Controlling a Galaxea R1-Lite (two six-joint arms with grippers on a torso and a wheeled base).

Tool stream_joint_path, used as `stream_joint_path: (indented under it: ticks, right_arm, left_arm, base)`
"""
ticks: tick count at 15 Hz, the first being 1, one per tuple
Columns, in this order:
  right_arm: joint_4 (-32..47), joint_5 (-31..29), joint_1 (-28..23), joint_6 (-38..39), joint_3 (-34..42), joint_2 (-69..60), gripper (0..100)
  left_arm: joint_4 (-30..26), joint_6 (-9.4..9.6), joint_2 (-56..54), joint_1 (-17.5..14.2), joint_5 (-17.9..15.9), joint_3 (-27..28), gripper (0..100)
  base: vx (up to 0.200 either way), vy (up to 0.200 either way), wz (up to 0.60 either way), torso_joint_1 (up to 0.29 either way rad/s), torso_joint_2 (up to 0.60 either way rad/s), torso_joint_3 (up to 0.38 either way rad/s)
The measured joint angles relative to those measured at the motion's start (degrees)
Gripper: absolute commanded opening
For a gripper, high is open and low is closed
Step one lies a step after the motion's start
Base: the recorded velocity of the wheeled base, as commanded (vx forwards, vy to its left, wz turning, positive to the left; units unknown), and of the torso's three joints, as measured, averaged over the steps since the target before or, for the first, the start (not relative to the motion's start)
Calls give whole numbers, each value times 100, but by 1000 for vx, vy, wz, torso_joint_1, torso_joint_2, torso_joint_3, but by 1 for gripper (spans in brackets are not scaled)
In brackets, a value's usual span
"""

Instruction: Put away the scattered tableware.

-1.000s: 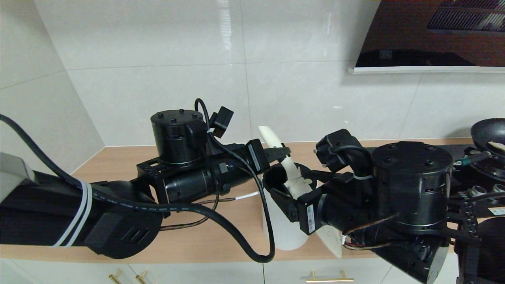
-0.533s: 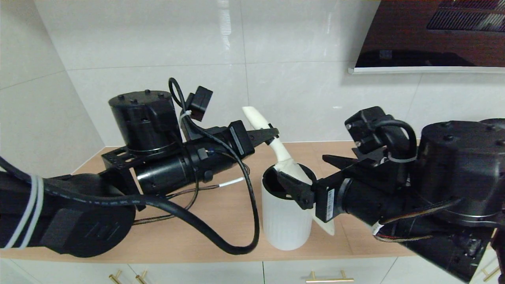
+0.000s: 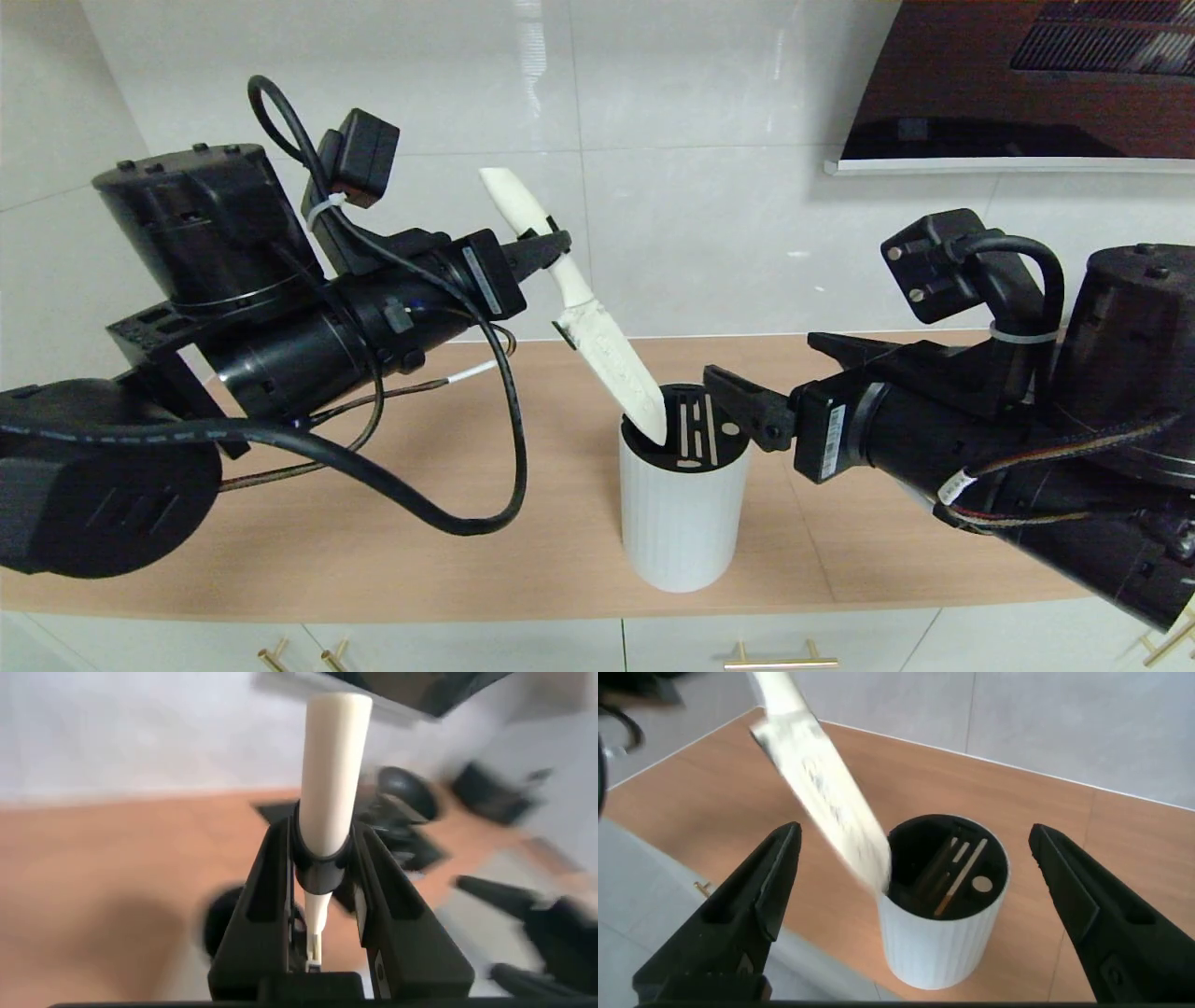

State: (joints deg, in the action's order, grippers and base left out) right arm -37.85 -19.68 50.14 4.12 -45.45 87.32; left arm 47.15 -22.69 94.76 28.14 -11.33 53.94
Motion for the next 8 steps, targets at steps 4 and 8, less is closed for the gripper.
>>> stream_joint_path:
  ticks: [4,8]
  right_arm:
    - [0,0,-69,0,6,11,100]
    - [0,0,-76,-67,68,57,100]
  left_arm:
    - [2,848,34,11,0,347,0]
    - [321,1670,386,46,13,173,0]
  base:
    - [0,0,0,0,0,0]
    - [0,0,0,0,0,0]
